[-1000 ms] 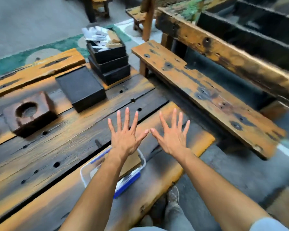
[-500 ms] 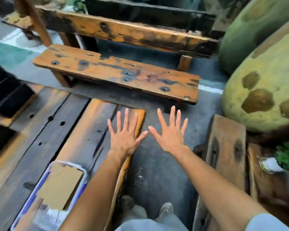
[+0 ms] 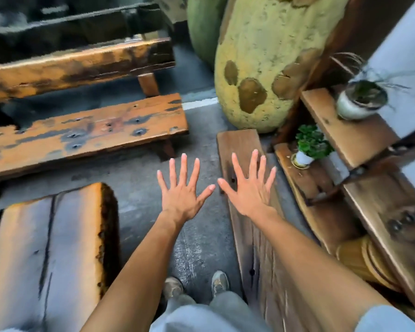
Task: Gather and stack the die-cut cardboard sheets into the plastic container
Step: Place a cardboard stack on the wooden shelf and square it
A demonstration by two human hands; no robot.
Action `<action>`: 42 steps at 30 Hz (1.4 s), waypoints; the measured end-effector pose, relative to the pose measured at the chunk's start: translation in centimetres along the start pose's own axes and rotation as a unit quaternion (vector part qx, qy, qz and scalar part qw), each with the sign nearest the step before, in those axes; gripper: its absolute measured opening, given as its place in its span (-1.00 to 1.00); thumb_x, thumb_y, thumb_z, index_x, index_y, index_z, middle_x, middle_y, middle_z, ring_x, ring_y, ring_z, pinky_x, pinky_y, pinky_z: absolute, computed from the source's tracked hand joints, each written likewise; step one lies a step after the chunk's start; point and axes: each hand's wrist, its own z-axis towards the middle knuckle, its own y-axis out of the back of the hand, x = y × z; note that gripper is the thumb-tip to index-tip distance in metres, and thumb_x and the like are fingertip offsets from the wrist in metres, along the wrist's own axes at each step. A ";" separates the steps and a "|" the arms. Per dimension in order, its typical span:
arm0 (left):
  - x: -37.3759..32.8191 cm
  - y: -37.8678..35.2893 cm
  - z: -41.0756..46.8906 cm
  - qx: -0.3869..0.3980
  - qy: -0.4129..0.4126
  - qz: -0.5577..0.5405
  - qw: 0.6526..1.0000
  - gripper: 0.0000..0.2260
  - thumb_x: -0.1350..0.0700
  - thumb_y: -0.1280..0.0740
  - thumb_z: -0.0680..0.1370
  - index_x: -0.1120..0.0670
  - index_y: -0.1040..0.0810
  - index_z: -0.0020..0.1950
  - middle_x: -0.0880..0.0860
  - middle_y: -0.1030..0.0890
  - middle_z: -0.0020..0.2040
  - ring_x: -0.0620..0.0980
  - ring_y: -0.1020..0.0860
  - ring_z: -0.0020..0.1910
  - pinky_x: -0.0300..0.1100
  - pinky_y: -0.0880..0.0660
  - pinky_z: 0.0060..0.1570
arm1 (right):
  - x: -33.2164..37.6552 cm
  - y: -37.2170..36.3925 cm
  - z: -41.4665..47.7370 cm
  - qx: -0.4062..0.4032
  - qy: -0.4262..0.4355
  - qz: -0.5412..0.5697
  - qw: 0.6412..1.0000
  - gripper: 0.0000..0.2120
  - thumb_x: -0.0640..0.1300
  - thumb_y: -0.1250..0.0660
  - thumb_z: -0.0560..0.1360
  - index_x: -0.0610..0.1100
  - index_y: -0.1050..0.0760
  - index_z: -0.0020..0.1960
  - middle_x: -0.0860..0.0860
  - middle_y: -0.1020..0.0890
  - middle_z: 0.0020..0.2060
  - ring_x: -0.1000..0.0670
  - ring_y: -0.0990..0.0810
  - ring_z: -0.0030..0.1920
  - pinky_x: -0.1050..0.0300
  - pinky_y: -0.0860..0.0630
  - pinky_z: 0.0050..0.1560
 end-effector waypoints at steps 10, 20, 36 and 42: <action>-19.1 -0.2 5.3 -0.005 -0.240 0.013 0.971 -0.24 -0.50 0.16 0.54 -0.15 0.20 0.63 0.01 0.22 0.65 0.18 0.23 0.62 0.44 0.17 0.46 | -16.7 4.8 -4.6 -0.045 -0.211 -0.006 0.976 -0.20 0.54 0.21 0.47 0.22 0.23 0.61 -0.19 0.27 0.60 -0.26 0.27 0.59 -0.44 0.23 0.48; -36.1 0.2 6.6 -0.004 -0.454 0.038 0.890 -0.22 -0.51 0.23 0.53 -0.13 0.20 0.64 0.03 0.22 0.66 0.17 0.22 0.62 0.45 0.13 0.45 | -28.1 9.4 -11.3 -0.100 -0.402 -0.032 0.910 -0.20 0.55 0.21 0.48 0.23 0.24 0.61 -0.18 0.28 0.60 -0.25 0.31 0.59 -0.44 0.28 0.47; -56.0 11.6 10.7 -0.084 -0.657 -0.056 0.747 -0.24 -0.50 0.29 0.52 -0.15 0.23 0.63 -0.04 0.21 0.65 0.09 0.30 0.61 0.38 0.25 0.49 | -35.6 24.2 -12.1 -0.286 -0.525 -0.123 0.792 -0.23 0.50 0.11 0.54 0.17 0.16 0.63 -0.13 0.18 0.63 -0.20 0.22 0.61 -0.37 0.14 0.54; -59.9 14.8 13.9 -0.128 -0.667 -0.097 0.728 -0.23 -0.47 0.21 0.56 -0.06 0.17 0.65 0.00 0.18 0.66 0.10 0.27 0.61 0.35 0.30 0.47 | -36.9 28.8 -10.5 -0.311 -0.523 -0.129 0.783 -0.25 0.48 0.11 0.56 0.15 0.11 0.63 -0.11 0.17 0.63 -0.16 0.21 0.62 -0.34 0.14 0.55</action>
